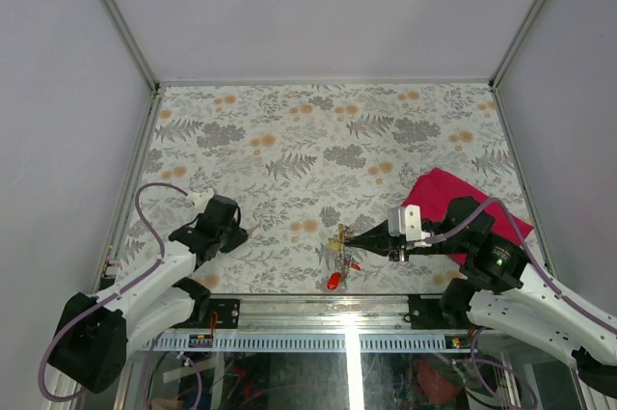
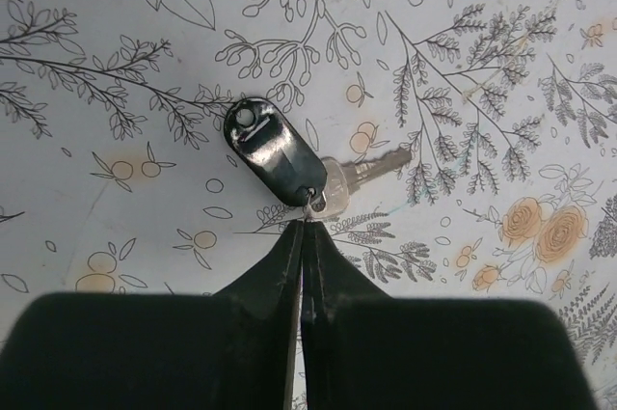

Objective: Put the keys on the keyring

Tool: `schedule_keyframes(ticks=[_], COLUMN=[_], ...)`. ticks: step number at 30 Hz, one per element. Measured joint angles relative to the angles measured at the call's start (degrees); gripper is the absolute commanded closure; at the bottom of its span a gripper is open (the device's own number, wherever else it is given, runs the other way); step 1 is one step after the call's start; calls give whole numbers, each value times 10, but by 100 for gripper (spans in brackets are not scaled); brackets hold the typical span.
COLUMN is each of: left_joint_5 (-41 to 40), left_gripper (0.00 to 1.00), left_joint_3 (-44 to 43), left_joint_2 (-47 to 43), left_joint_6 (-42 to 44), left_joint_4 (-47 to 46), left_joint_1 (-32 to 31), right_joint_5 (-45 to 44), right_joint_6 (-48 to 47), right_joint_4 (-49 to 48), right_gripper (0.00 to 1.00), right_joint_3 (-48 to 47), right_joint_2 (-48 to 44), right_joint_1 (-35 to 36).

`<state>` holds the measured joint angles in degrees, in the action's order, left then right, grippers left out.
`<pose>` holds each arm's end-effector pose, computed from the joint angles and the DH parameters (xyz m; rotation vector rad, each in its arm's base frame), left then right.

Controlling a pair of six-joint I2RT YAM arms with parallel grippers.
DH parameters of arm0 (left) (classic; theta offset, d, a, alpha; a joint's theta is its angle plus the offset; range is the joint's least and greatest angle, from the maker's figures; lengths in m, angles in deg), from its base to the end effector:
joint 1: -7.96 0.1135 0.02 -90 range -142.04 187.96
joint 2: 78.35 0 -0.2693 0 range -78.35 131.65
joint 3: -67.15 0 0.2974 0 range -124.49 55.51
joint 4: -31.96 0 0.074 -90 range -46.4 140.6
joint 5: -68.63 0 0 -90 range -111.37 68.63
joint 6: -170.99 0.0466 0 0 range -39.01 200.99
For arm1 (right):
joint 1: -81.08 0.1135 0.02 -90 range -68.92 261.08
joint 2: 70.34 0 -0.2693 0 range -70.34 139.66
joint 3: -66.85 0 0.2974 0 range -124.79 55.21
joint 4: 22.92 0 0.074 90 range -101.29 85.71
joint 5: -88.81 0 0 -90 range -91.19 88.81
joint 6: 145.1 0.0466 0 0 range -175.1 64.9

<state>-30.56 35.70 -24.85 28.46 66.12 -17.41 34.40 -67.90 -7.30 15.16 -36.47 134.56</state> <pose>0.1859 -0.0799 0.1186 -0.6633 2.4793 -0.3295 0.0921 0.1699 0.3589 -1.2802 1.0152 1.0263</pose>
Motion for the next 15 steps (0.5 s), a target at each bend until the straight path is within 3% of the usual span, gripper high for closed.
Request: schedule_keyframes(ticks=[8,15], left_joint_5=[12,116], left_gripper=[100,100], left_joint_3=[-60,-179], left_joint_2=[-66,-47], left_joint_6=[66,203], left_joint_4=[42,40], left_joint_1=[0,-18], right_joint_5=[0,-2], right_joint_6=[3,4], right_joint_4=[2,13], right_gripper=[100,100], right_joint_3=[0,-3], right_joint_2=[-1,2], right_joint_1=[0,0])
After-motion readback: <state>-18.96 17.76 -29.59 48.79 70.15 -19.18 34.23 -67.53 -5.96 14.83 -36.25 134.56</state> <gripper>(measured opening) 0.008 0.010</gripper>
